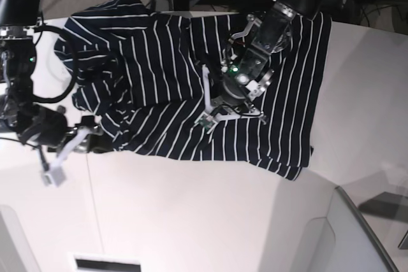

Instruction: Layout the t-shirt on the table in an organized manner, then fold the t-shirt properly

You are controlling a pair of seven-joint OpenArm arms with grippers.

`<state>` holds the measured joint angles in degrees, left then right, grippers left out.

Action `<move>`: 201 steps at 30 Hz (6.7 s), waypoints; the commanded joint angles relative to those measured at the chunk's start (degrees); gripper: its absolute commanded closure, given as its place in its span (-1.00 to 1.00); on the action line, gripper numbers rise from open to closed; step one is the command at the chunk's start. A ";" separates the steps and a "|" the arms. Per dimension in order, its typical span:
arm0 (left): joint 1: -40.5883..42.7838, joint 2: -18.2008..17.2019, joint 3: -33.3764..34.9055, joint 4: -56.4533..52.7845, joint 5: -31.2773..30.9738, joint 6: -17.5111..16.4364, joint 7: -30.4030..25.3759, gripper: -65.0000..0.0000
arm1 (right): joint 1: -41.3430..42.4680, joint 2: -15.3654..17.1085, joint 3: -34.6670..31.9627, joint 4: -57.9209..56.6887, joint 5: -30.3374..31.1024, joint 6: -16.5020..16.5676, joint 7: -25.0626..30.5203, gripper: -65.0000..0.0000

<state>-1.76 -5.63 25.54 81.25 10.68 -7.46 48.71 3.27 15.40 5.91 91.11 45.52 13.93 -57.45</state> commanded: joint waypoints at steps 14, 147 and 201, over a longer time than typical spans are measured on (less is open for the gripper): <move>1.28 -1.01 -0.09 5.38 0.62 0.30 -0.84 1.00 | 20.16 -1.02 1.52 -38.23 -20.07 0.70 10.73 -0.05; 3.83 -7.16 -20.92 -3.06 0.62 0.30 -8.49 1.00 | 3.55 -4.28 -10.97 -21.70 -6.79 -14.24 14.95 0.36; 9.28 -9.80 -28.75 2.48 0.53 0.12 -8.58 1.00 | 13.83 2.14 -11.49 -37.09 -6.88 -15.03 18.37 1.00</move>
<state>8.12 -14.61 -2.81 82.85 10.66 -7.90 40.77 15.94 16.95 -5.96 52.80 38.02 -1.48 -39.68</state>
